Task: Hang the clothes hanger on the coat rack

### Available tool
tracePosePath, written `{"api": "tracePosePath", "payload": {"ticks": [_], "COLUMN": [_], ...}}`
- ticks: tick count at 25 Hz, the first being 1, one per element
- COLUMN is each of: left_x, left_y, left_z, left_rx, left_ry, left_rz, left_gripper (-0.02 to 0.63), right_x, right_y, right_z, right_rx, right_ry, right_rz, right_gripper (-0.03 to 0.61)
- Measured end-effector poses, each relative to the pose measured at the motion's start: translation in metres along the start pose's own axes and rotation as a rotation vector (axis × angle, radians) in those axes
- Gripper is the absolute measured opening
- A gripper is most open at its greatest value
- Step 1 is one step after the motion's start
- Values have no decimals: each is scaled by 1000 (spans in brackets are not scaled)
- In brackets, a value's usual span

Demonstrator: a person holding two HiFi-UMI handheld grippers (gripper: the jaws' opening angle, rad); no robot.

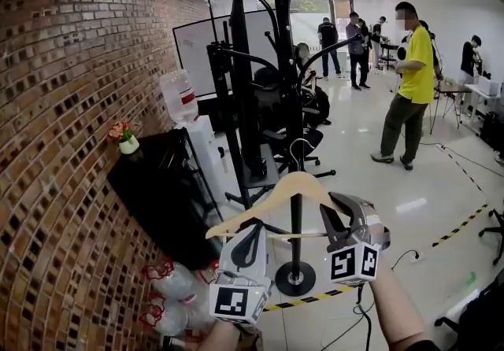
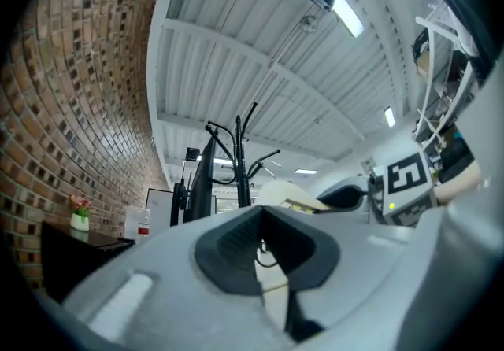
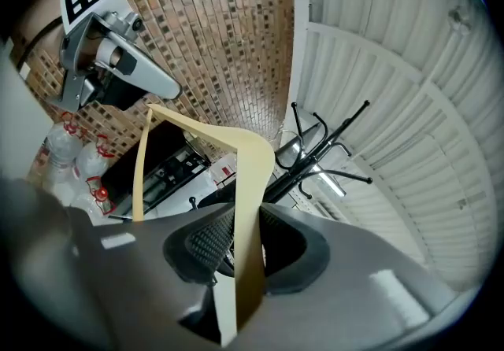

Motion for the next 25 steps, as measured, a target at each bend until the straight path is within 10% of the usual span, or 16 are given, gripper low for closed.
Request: {"api": "tracePosePath", "payload": {"ticks": [25], "left_x": [-30], "left_y": [-55], "left_z": [67], "left_rx": [-149], "left_ry": [-77], "left_rz": [-59], "left_gripper": [5], "right_x": [-116], "right_y": [-108], "right_z": [-47], "right_rx": [-10], "right_ry": [113], "right_rz": [-239], "right_gripper": [97]}}
Point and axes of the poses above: the fingertips, and each gripper's own axes: y backward along the fingers, z to its left, x out of its underside, the point moved 1 cm from there along y, backward along the fingers, and after that the axes turned 8 degrees about x, right-handed, at the moved point
